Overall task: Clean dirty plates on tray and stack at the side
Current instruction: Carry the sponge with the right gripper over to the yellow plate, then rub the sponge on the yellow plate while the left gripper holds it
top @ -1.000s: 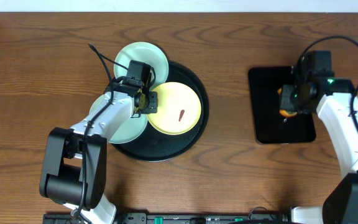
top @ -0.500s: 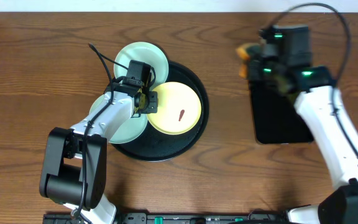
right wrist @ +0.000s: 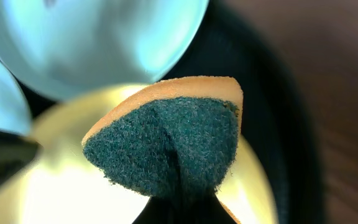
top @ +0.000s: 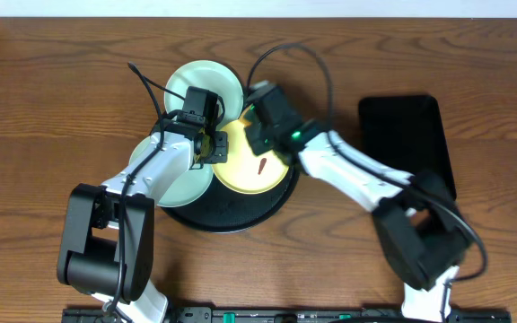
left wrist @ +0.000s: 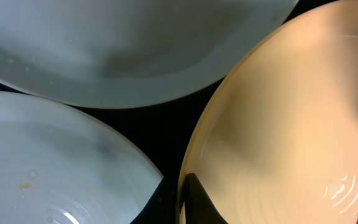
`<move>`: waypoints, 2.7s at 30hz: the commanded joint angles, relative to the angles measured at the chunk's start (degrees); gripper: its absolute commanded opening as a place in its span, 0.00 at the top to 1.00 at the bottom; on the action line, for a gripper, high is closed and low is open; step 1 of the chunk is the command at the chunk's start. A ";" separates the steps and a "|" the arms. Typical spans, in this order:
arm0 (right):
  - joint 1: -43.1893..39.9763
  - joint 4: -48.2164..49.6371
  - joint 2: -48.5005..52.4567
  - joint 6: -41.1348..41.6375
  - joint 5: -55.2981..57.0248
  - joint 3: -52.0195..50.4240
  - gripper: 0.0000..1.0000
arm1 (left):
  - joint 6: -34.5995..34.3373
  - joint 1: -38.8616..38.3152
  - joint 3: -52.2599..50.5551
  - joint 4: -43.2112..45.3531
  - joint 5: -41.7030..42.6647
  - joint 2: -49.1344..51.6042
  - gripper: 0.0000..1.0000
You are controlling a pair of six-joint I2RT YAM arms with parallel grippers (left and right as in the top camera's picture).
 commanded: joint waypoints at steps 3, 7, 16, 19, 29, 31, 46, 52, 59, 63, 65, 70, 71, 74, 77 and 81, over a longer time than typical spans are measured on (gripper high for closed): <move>2.56 0.52 4.52 -3.69 9.44 0.37 0.99 | -0.94 0.13 -0.50 -0.07 -1.11 -0.87 0.93; 2.75 0.48 5.68 -3.69 10.64 0.37 0.99 | -0.94 0.13 -0.50 -0.09 -1.11 -0.87 0.92; 2.75 -1.97 1.75 -3.69 10.60 1.25 0.96 | -0.96 0.13 -0.50 -0.09 -1.11 -0.87 0.93; 2.75 -4.66 1.20 -3.67 9.53 1.25 0.95 | -0.94 0.13 -0.50 -0.09 -1.11 -0.87 0.93; 2.54 -7.67 2.60 -3.67 8.07 1.09 0.99 | -0.96 0.13 -0.50 -0.09 -1.11 -0.87 0.93; 2.23 -8.22 2.62 -3.65 8.04 1.09 0.99 | -0.96 0.13 -0.50 -0.09 -1.11 -0.87 0.93; 1.66 -9.35 2.67 -1.09 4.66 -1.14 0.91 | -0.94 0.13 -0.50 -0.13 -1.11 -0.87 0.92; 1.68 -10.82 2.67 -1.03 4.37 -1.14 0.84 | -0.94 0.13 -0.50 -0.13 -1.11 -0.87 0.93; 1.68 -11.89 2.67 -1.03 4.37 -1.09 0.60 | -0.94 0.13 -0.50 -0.13 -1.11 -0.87 0.93; 1.62 -12.39 2.23 -1.07 4.39 -0.87 0.65 | -0.96 0.13 -0.50 -0.13 -1.11 -0.87 0.93; 1.64 -12.87 1.64 -1.07 4.39 -0.70 0.64 | -0.96 0.13 -0.50 -0.13 -1.11 -0.87 0.92; 1.62 -12.96 0.15 -1.09 4.39 -0.68 0.59 | -0.96 0.13 -0.50 -0.11 -1.11 -0.87 0.92; 1.62 -12.87 0.07 -1.09 4.42 -0.68 0.59 | -0.96 0.13 -0.50 -0.11 -1.09 -0.87 0.92; 1.60 -12.52 0.07 -1.11 4.48 -0.66 0.58 | -0.96 0.13 -0.50 -0.11 -1.11 -0.87 0.92; 1.31 -12.55 0.07 -1.09 4.61 -0.66 0.59 | -0.96 0.13 -0.50 -0.13 -1.09 -0.87 0.92; 1.03 -12.00 0.07 -1.09 4.61 -0.63 0.72 | -0.96 0.13 -0.50 -0.13 -1.09 -0.87 0.92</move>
